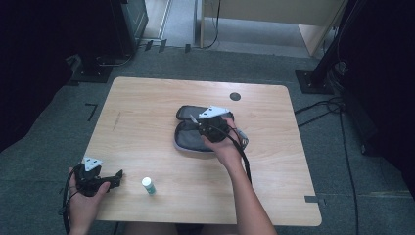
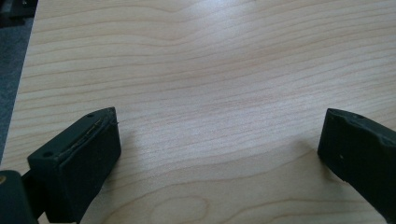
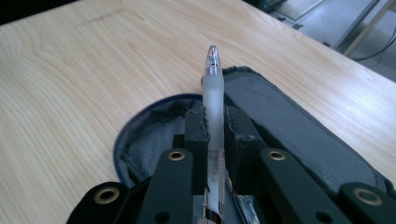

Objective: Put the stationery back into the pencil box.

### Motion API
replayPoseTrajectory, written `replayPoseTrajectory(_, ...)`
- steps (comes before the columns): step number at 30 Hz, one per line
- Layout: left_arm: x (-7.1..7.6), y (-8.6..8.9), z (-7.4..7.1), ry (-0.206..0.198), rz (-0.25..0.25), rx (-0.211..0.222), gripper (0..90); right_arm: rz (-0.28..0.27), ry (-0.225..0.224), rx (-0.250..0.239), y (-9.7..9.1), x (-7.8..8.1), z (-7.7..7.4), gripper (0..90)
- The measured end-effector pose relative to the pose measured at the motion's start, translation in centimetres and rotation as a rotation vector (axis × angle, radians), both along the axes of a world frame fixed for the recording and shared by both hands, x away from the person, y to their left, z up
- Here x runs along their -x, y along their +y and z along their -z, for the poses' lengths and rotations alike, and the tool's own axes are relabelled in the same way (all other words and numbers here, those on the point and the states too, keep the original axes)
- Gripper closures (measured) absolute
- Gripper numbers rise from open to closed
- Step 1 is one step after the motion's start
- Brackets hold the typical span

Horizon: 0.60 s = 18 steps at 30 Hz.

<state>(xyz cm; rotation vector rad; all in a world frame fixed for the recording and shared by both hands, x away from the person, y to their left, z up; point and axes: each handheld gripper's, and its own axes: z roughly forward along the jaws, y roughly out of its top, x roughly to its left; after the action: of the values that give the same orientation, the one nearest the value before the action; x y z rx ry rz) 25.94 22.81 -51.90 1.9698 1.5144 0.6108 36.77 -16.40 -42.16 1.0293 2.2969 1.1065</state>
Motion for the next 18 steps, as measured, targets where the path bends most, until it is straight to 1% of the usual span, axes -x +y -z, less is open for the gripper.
replayPoseTrajectory(3, 0.0, 0.0, 0.0, 0.002, 0.0, -0.002, 0.0, 0.008, 0.006, 0.01, -0.1, -0.3, 0.4, 80.4)
replayPoseTrajectory(5, 0.0, 0.0, 0.0, 0.001, 0.0, -0.001, 0.0, 0.015, 0.002, 0.016, -0.3, -0.4, 0.4, 80.4)
replayPoseTrajectory(6, 0.0, 0.0, 0.0, 0.001, 0.0, -0.001, 0.0, 0.015, -0.008, 0.021, -0.4, -0.5, 0.4, 80.4)
replayPoseTrajectory(7, 0.0, 0.0, 0.0, 0.001, 0.0, -0.001, 0.0, 0.013, -0.013, 0.041, -0.4, -0.6, 0.7, 80.4)
replayPoseTrajectory(8, -0.1, 0.0, 0.0, -0.001, -0.002, 0.001, 0.0, 0.013, -0.013, 0.041, -0.4, -0.6, 0.7, 80.4)
replayPoseTrajectory(9, -0.1, 0.0, 0.0, 0.001, 0.0, -0.002, 0.0, 0.009, -0.018, 0.053, -0.4, -0.7, 0.8, 80.4)
replayPoseTrajectory(10, 0.0, 0.0, 0.0, 0.001, 0.0, -0.001, 0.0, 0.008, -0.014, 0.055, -0.4, -0.8, 0.9, 80.4)
replayPoseTrajectory(11, 0.0, 0.0, 0.0, 0.001, 0.001, -0.001, 0.0, 0.007, -0.021, 0.052, -0.5, -0.9, 1.0, 80.4)
replayPoseTrajectory(13, 0.0, 0.0, 0.0, 0.001, 0.001, -0.002, 0.0, 0.008, -0.013, 0.049, -0.4, -1.0, 1.4, 80.3)
replayPoseTrajectory(14, 0.0, 0.0, 0.0, 0.001, 0.0, -0.001, 0.0, 0.002, 0.001, 0.057, -0.3, -0.9, 1.6, 80.3)
replayPoseTrajectory(15, 0.0, 0.0, 0.0, 0.001, 0.0, -0.001, 0.0, -0.01, -0.003, 0.078, -0.2, -1.0, 1.9, 80.3)
replayPoseTrajectory(16, 0.0, 0.0, 0.0, 0.001, 0.0, -0.001, 0.0, -0.016, -0.005, 0.109, 0.0, -0.9, 2.3, 80.3)
replayPoseTrajectory(18, 0.0, 0.0, 0.0, -0.001, 0.002, 0.0, 0.0, -0.019, -0.004, 0.1, -0.1, -0.9, 2.5, 80.2)
